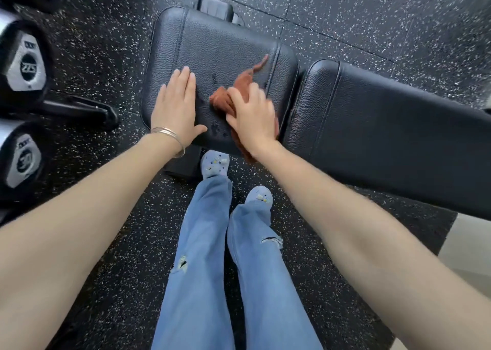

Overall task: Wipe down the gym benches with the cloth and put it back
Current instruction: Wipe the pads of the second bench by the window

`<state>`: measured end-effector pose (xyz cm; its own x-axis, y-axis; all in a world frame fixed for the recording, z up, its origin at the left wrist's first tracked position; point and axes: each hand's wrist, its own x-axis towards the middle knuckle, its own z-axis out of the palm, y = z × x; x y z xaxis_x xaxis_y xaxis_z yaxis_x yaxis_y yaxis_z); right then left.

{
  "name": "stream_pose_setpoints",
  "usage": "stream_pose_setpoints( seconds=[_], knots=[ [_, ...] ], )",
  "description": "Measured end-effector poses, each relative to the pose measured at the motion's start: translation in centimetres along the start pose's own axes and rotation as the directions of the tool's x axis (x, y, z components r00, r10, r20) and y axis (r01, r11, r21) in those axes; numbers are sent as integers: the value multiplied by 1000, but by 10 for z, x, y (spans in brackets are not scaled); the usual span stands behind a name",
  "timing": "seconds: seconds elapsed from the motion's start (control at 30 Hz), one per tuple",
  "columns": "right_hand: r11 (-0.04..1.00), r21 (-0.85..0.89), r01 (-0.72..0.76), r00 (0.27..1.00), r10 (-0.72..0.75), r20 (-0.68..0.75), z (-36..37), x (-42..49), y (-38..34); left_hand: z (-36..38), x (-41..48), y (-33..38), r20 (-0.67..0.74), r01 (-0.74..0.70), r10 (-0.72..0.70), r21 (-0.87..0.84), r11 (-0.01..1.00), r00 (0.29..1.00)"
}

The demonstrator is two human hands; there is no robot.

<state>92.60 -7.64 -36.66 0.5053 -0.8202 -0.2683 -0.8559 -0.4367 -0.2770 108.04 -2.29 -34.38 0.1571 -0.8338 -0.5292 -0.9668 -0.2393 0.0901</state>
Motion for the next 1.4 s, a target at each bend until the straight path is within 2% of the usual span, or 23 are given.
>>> stream_pose_setpoints(
  seconds=[0.07, 0.1, 0.17, 0.23, 0.27, 0.33, 0.4, 0.5, 0.53, 0.67, 0.73, 0.87, 1.0, 1.13, 1.17, 1.3, 1.4],
  knots=[
    [996, -86, 39, 999, -39, 1, -5, 32, 10, -6, 9, -3, 5, -12, 12, -25, 1000, 1000],
    [996, -84, -16, 999, 13, -42, -9, 51, 20, -9, 13, -5, 6, -26, 26, -20, 999, 1000],
    [975, 3, -224, 966, 222, -134, -22, 93, 42, -12, 21, -13, 16, -41, 41, 9, 999, 999],
    [913, 120, -390, 908, 403, -115, -31, 122, 67, -13, 28, -20, 45, -44, 43, 17, 999, 998],
    [897, 161, -411, 899, 428, -89, -33, 128, 75, -13, 31, -24, 52, -43, 42, 8, 999, 998],
    [900, 214, -380, 909, 406, -91, -33, 117, 79, -15, 36, -29, 59, -63, 63, -3, 998, 996],
    [907, 237, -349, 907, 390, -159, -23, 82, 69, -17, 41, -31, 69, -100, 99, 10, 995, 993],
    [885, 240, -398, 874, 446, -192, 3, 13, 28, -18, 47, -30, 84, -112, 109, 31, 993, 990],
    [898, 203, -390, 889, 425, -173, 11, -5, 12, -18, 47, -30, 88, -108, 103, 48, 993, 991],
    [986, 74, -150, 984, 156, -88, 16, -12, -1, -19, 47, -27, 95, -94, 85, 91, 991, 992],
    [991, 36, -125, 986, 128, -102, 6, 15, 11, -20, 47, -26, 107, -91, 80, 108, 990, 991],
    [939, 114, -326, 921, 342, -184, -18, 86, 38, -18, 47, -27, 101, -85, 73, 115, 990, 992],
    [916, 179, -358, 892, 392, -224, -22, 109, 49, -19, 46, -26, 107, -65, 50, 143, 988, 993],
    [816, 332, -473, 772, 566, -289, -12, 74, 43, -22, 46, -16, 130, -31, 8, 175, 984, 991],
    [816, 340, -467, 780, 562, -276, -9, 55, 40, -23, 45, -15, 131, -21, -2, 175, 984, 991],
    [922, 171, -346, 920, 369, -128, 7, -22, 35, -25, 44, -12, 141, -7, -22, 204, 979, 990],
    [927, 174, -331, 933, 349, -84, 6, -20, 41, -26, 45, -9, 148, 13, -43, 195, 981, 988]
  ],
)
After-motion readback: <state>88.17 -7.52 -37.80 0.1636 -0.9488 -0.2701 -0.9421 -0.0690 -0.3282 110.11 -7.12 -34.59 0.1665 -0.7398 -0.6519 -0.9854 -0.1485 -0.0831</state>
